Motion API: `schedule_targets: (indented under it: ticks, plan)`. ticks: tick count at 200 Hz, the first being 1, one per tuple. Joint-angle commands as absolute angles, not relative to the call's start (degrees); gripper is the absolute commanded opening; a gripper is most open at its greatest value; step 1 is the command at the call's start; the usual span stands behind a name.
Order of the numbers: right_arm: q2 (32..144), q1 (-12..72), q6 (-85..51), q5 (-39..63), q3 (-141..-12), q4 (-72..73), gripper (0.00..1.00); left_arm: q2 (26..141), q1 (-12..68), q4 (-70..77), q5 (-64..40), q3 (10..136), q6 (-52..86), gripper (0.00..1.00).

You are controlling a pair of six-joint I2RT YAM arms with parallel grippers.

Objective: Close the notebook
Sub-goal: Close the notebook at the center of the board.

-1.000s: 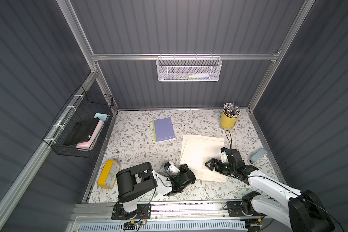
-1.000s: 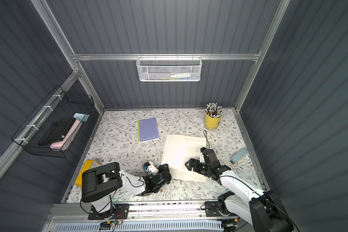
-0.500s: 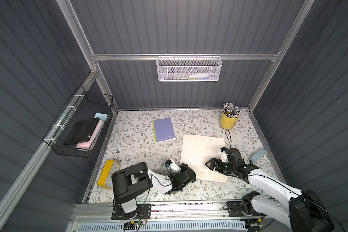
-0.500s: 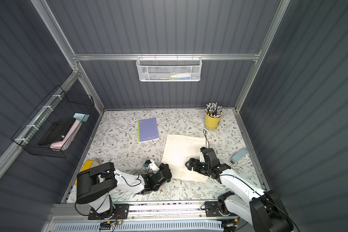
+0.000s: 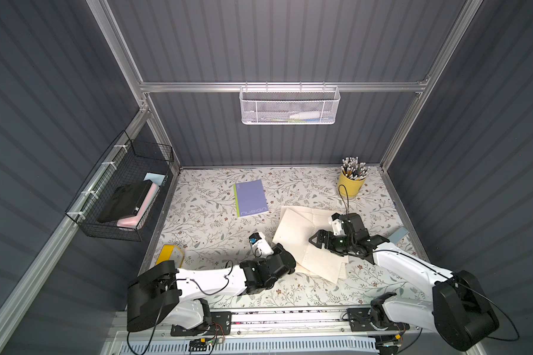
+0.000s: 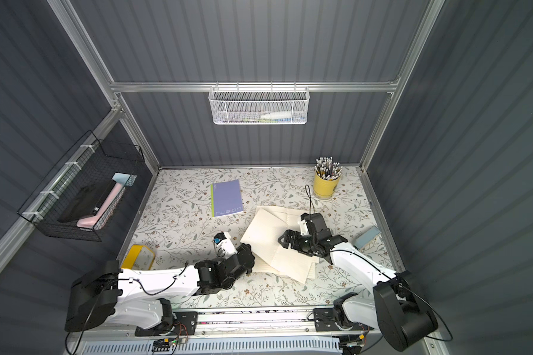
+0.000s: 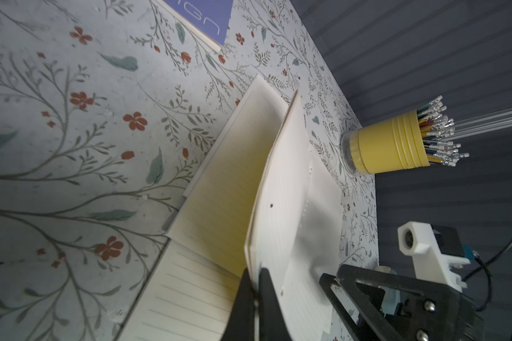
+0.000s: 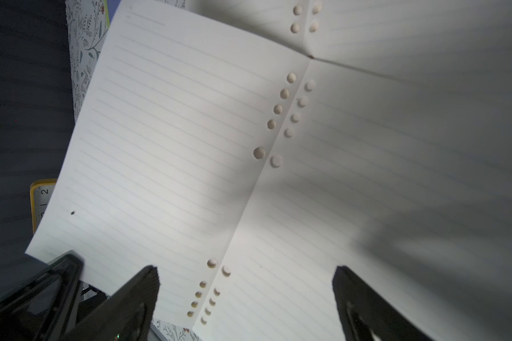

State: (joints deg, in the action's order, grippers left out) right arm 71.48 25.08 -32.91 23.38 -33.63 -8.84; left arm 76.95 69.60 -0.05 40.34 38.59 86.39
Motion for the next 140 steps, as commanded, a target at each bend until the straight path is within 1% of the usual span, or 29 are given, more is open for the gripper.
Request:
schedule_targets:
  ticks: [1, 29, 60, 89, 140]
  plan:
    - [73.43, 25.31, -32.00, 25.51, -35.48, -6.81, 0.94, 73.85, 69.67, -8.98, 46.57, 39.18, 81.36, 0.00]
    - [76.12, 26.56, -32.17, 26.59, -37.39, -5.27, 0.93, 70.15, 69.63, -12.84, 50.33, 37.96, 80.58, 0.00]
    - [79.19, 29.12, -32.75, 26.37, -39.50, -3.86, 0.93, 67.27, 69.43, -13.27, 50.98, 35.30, 81.82, 0.00]
    - [80.96, 30.95, -34.25, 26.54, -39.73, -2.11, 0.92, 68.10, 69.49, -14.68, 50.93, 34.60, 84.69, 0.00]
    - [82.76, 33.72, -35.06, 26.36, -39.94, 0.41, 0.92, 69.32, 69.83, -10.80, 50.16, 33.86, 83.39, 0.00]
